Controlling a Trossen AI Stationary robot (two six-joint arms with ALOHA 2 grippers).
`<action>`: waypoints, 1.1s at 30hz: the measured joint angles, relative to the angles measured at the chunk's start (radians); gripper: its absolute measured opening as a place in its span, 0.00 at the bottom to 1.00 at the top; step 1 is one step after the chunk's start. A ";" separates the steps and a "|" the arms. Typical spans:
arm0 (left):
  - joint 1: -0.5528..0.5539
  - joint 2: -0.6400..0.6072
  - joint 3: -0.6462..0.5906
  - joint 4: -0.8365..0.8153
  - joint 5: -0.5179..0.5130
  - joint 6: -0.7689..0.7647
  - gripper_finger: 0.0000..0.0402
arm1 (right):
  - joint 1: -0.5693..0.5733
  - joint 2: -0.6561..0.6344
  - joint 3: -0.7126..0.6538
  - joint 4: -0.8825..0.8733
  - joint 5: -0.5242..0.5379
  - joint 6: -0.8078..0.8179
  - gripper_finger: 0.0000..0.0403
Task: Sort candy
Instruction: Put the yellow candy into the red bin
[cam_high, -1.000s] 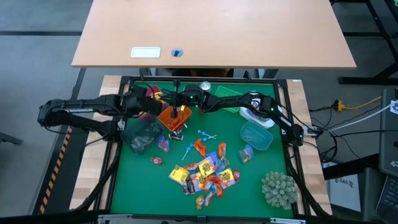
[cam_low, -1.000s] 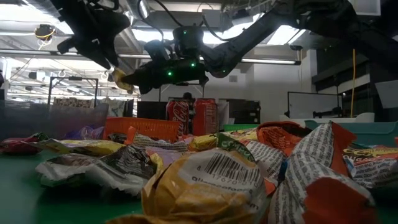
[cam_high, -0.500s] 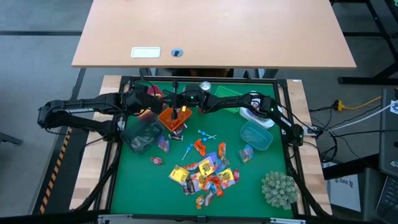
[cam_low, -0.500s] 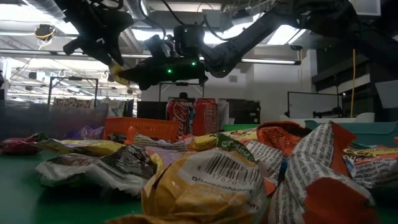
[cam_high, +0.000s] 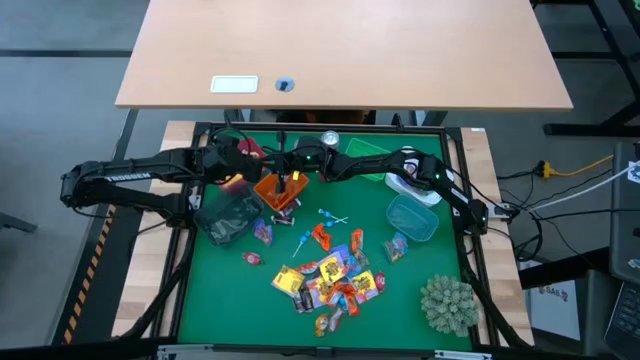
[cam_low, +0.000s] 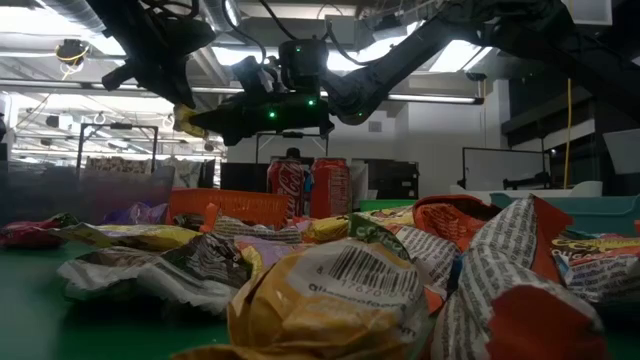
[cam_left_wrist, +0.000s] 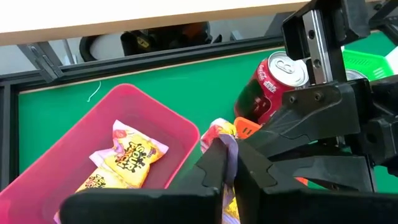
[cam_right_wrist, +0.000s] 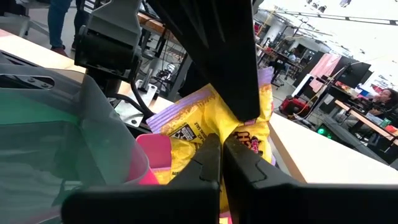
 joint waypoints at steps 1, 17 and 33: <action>0.000 0.000 0.000 0.000 -0.002 0.000 0.02 | 0.000 0.000 0.000 0.000 0.001 0.000 0.01; 0.064 0.000 0.000 -0.090 -0.035 0.002 0.00 | 0.013 -0.090 0.001 -0.215 0.059 0.049 0.36; 0.234 0.000 0.000 -0.159 -0.067 0.328 0.00 | 0.049 -0.392 0.002 -0.975 0.021 0.055 0.39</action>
